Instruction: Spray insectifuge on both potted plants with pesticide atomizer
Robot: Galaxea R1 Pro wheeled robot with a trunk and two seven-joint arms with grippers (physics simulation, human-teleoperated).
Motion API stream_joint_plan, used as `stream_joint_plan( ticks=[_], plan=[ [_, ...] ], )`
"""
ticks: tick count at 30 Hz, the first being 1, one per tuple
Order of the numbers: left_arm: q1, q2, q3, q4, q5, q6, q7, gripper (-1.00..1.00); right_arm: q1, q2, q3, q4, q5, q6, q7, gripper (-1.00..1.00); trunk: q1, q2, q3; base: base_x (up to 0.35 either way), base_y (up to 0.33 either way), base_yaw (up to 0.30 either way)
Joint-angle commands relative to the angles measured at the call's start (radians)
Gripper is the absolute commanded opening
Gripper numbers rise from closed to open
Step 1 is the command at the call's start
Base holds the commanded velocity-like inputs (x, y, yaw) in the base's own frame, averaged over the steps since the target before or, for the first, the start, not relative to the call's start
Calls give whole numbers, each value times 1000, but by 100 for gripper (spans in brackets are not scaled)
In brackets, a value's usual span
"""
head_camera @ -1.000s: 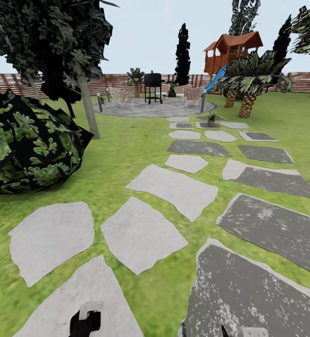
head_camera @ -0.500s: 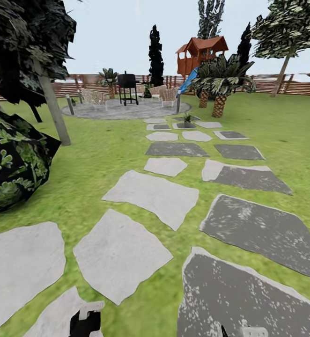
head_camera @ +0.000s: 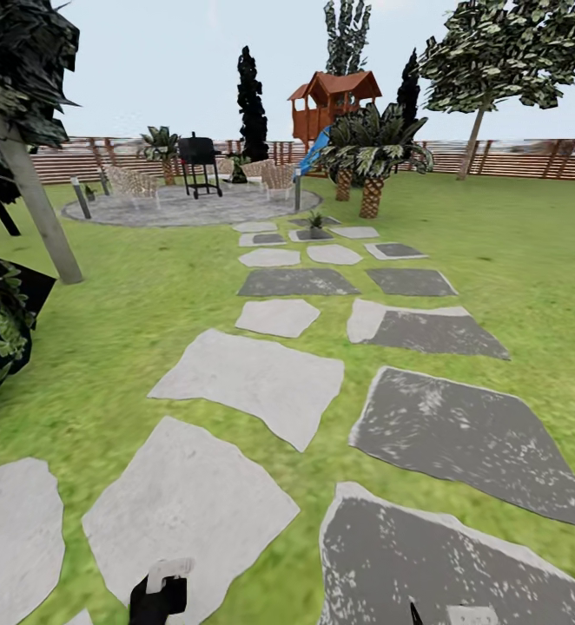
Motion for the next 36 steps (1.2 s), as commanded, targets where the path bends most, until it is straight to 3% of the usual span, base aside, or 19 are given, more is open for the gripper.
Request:
stream_joint_plan(
  ticks=[1, 36],
  plan=[
    [-1, 0, 1, 1, 5, -3, -1, -100, -1, 0, -2, -1, 1, -4, 0, 100, 0, 0, -1, 339, 0, -14],
    [0, 0, 1, 1, 5, -3, -1, -100, -1, -4, 0, 1, 4, -3, -3, 100, 0, 0, -1, 339, 0, -1]
  ],
)
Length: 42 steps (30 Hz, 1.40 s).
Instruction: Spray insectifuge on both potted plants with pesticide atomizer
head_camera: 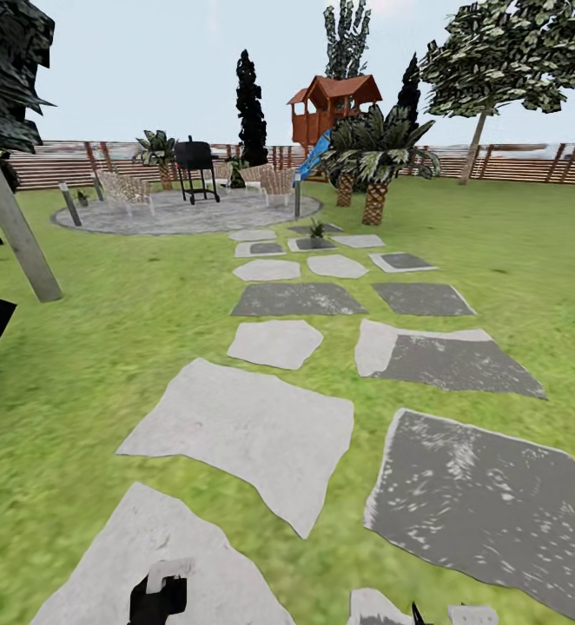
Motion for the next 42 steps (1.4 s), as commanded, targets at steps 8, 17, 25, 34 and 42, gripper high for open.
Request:
stream_joint_plan(
  ticks=[8, 17, 25, 34, 42],
  plan=[
    [-1, 0, 1, 1, 5, -3, -1, -100, 0, 0, -2, 1, 1, -4, -1, 100, 0, 0, -1, 339, 0, 0],
    [0, -1, 1, 1, 5, -3, -1, -100, 0, 0, 0, 1, 1, -3, 3, 100, 0, 0, -1, 339, 0, 0],
    [0, -1, 1, 1, 5, -4, -1, -100, -1, 3, 1, -7, -2, -3, 5, 100, 0, 0, -1, 339, 0, 0],
    [0, -2, 1, 1, 5, -5, -1, -100, -1, 5, 1, -7, -2, -3, 6, 100, 0, 0, -1, 339, 0, 0],
    [0, -2, 1, 1, 5, -4, -1, -100, 0, 5, 1, -4, 1, -5, 5, 100, 0, 0, -1, 339, 0, 0]
  ],
)
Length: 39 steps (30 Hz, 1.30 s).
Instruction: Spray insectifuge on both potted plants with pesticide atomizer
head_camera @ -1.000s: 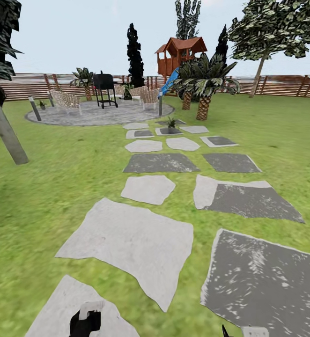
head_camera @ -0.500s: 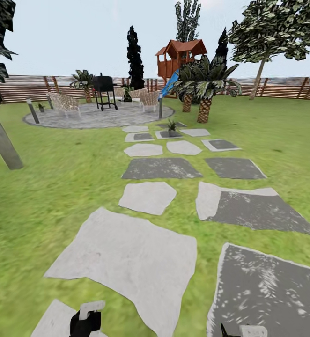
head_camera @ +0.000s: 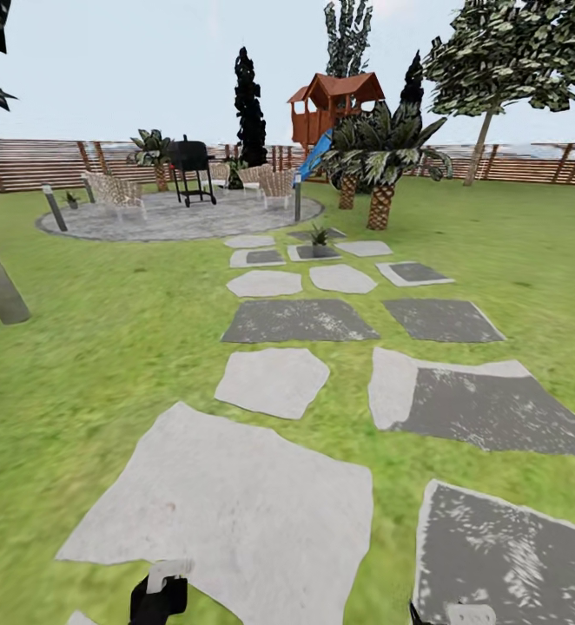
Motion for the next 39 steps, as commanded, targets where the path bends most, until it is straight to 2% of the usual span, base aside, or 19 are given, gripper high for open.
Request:
stream_joint_plan(
  ticks=[1, 16, 39],
  plan=[
    [-1, 0, 2, 1, 5, -3, -1, -100, 0, 0, -2, 1, 1, -3, 0, 100, 0, 0, -1, 339, 0, 0],
    [0, 0, 1, 1, 5, -3, -1, -100, 0, -1, -2, 4, 1, -2, 3, 100, 0, 0, -1, 339, -32, 0],
    [-1, 0, 1, 1, 4, -3, -1, -100, -1, -1, -2, 6, 2, -2, 2, 100, 0, 0, -1, 309, -127, 0]
  ],
)
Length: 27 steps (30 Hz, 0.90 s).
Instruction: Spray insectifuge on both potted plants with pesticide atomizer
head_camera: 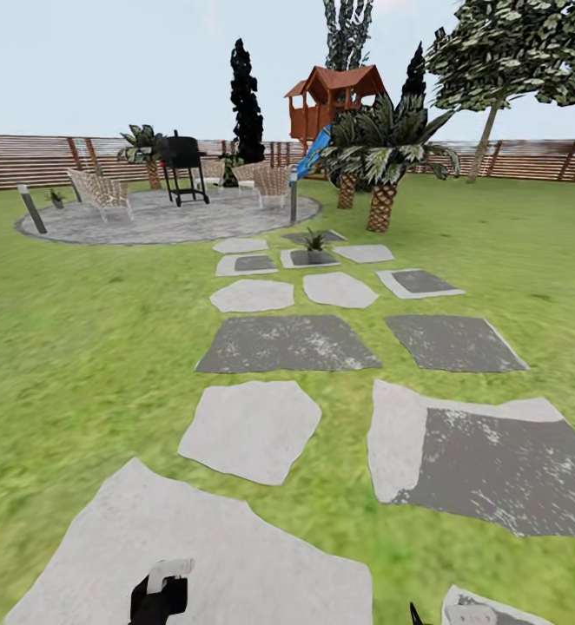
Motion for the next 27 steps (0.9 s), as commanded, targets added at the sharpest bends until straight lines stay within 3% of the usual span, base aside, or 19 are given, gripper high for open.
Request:
stream_joint_plan(
  ticks=[1, 27],
  plan=[
    [-1, 0, 2, 1, 5, -3, -1, -100, -1, 0, -2, 1, 1, -3, 0, 100, 0, 0, -1, 301, -134, 0],
    [0, 0, 2, 1, 5, -3, -1, -100, 0, 0, -2, 1, 1, -3, 0, 100, 0, 0, -1, 300, -135, 0]
  ],
)
